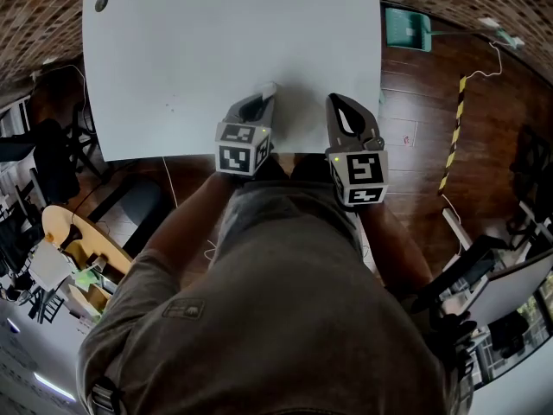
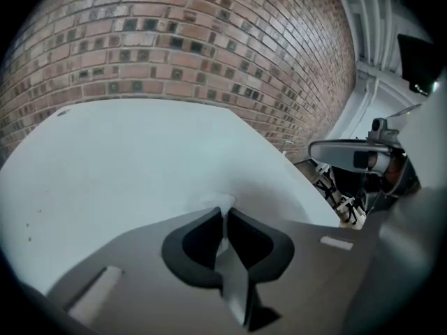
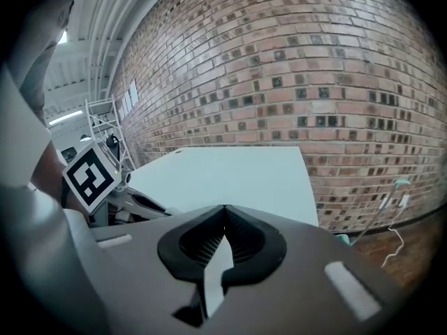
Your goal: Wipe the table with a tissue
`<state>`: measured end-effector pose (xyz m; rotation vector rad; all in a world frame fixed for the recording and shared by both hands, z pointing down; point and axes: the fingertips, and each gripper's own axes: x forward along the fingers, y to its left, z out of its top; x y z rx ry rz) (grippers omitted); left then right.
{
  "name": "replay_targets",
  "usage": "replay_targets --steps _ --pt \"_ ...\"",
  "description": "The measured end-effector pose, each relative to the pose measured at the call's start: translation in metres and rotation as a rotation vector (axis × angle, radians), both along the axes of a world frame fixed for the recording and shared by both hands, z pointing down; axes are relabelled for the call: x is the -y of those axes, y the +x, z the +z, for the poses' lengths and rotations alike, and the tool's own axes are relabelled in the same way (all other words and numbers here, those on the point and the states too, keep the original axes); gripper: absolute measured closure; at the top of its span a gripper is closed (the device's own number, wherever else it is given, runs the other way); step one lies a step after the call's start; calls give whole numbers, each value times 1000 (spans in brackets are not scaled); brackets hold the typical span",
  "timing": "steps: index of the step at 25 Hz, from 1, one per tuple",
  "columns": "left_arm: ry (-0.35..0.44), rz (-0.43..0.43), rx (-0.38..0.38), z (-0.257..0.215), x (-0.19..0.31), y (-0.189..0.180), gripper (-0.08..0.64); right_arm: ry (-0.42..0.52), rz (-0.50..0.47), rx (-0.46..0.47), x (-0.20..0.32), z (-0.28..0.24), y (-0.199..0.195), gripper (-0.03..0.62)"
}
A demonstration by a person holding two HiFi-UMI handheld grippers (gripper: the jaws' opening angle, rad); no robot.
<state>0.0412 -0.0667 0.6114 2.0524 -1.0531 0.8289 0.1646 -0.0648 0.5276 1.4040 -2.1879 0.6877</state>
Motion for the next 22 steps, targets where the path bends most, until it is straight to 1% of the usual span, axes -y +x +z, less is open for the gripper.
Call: replay_targets --steps 3,7,13,17,22 --pt "-2 12 -3 1 -4 5 537 7 -4 -6 1 -2 0 578" --pt "4 -21 12 3 -4 -7 537 25 -25 -8 6 -5 -7 578" --pt "16 -115 53 2 -3 -52 537 43 -71 -10 10 -9 -27 578" --pt "24 -165 66 2 -5 -78 537 53 -104 -11 11 -13 -44 578" --pt "78 -235 59 -13 0 -106 537 72 -146 -21 14 -21 -66 578"
